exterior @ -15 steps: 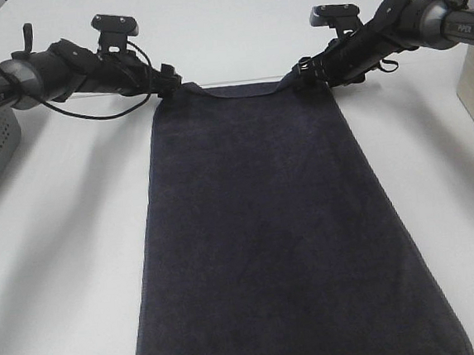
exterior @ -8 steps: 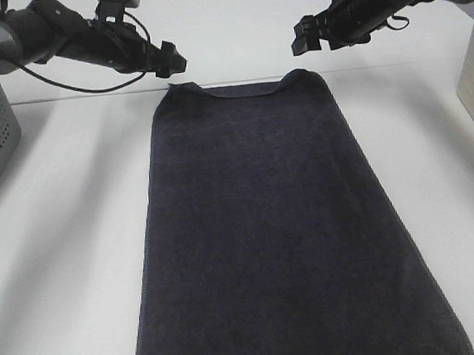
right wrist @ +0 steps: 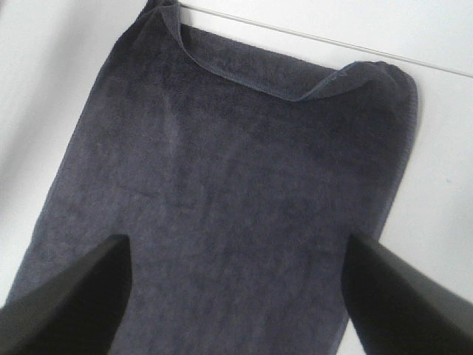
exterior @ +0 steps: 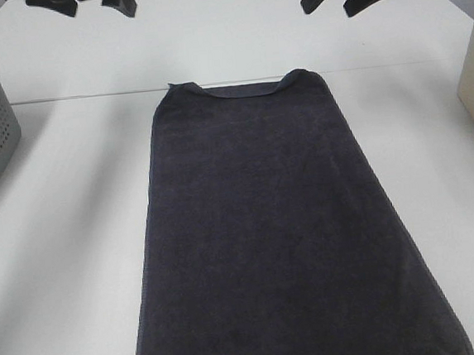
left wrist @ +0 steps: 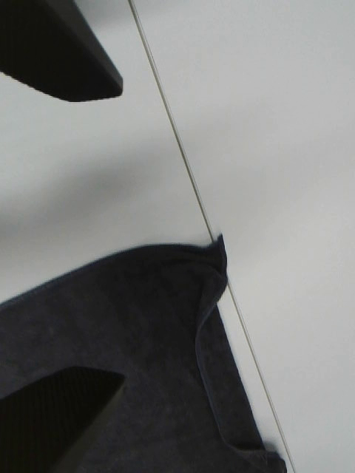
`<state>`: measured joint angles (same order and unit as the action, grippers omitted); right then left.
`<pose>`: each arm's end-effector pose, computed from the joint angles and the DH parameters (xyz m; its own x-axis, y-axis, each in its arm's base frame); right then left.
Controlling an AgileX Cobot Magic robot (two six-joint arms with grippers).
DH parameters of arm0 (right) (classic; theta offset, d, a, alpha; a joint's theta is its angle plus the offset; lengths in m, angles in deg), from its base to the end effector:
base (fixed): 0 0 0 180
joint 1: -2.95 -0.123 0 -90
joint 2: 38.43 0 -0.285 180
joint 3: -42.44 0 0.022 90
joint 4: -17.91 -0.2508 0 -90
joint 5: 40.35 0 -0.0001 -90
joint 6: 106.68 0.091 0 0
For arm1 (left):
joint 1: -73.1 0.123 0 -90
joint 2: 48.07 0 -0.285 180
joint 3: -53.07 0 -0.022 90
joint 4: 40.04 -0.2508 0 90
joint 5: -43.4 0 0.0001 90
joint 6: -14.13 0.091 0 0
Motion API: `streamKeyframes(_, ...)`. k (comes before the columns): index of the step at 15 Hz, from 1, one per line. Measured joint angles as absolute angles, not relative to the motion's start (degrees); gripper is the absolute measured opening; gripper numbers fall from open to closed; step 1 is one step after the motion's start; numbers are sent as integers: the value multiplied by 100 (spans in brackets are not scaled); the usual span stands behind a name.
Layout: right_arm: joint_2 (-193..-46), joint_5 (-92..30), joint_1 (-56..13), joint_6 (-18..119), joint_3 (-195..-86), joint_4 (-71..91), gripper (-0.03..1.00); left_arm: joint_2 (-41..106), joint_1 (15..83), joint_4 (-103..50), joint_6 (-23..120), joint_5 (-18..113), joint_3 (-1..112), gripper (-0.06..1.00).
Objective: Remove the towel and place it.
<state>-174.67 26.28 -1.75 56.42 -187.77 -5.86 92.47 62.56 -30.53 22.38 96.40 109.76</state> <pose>0.4913 0.0742 0.2856 -0.8319 -0.1818 -0.5242 -0.3602 0.8956 0.2610 0.5180 -0.1086 0.2874 -0.7003 0.1742 -0.6923 0.3014 0.9512 -0.0656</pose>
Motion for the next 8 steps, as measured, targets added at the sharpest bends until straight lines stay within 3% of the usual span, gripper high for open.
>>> streamKeyframes(7,-16235,2932,805,6553,-18772,-294,76,8198,7516,-3678,1613,11227,10981,91)
streamKeyframes(8,-15760,2926,793,6559,-18382,-288,76,8044,7700,-3689,1613,11279,10976,91)
